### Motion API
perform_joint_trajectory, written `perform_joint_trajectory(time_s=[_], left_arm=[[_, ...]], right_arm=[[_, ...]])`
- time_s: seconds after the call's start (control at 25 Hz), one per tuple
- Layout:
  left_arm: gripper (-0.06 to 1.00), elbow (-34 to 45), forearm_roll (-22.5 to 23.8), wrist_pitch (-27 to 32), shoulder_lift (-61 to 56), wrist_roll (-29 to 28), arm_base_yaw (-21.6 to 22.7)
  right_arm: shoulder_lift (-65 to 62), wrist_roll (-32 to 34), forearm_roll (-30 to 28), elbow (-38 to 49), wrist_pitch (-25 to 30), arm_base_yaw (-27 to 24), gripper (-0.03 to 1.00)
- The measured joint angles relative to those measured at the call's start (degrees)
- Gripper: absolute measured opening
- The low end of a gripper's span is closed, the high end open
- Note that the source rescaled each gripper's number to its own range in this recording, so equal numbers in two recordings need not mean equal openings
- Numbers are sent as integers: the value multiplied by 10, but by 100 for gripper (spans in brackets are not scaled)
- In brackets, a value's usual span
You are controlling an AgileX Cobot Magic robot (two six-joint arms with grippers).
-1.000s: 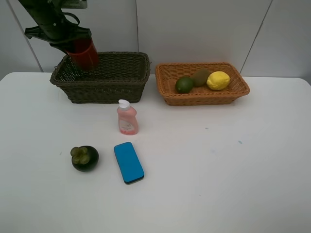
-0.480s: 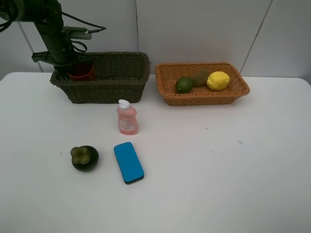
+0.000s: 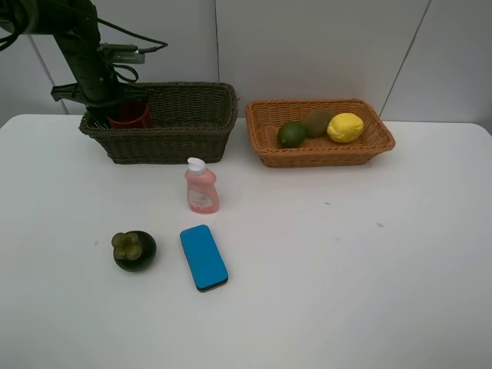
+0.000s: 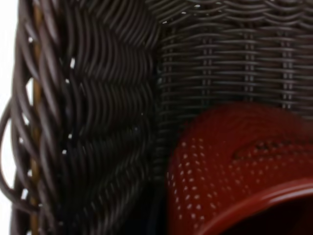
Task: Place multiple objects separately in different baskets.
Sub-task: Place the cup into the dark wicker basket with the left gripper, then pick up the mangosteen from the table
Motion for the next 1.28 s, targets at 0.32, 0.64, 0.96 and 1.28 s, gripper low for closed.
perform_joint_trajectory(time_s=[0.32,0.64,0.96,1.28], left_arm=[[64,0,-11,-14,-2,19,0],[99,0,-14,3,-11,2,-4],[100,0,7,23,-55,0,-4],[100,0,11,52,-128,0,-4]], right_arm=[[0,0,0,0,0,0,87],[0,0,0,0,0,0,87],[0,0,0,0,0,0,87],[0,0,0,0,0,0,87]])
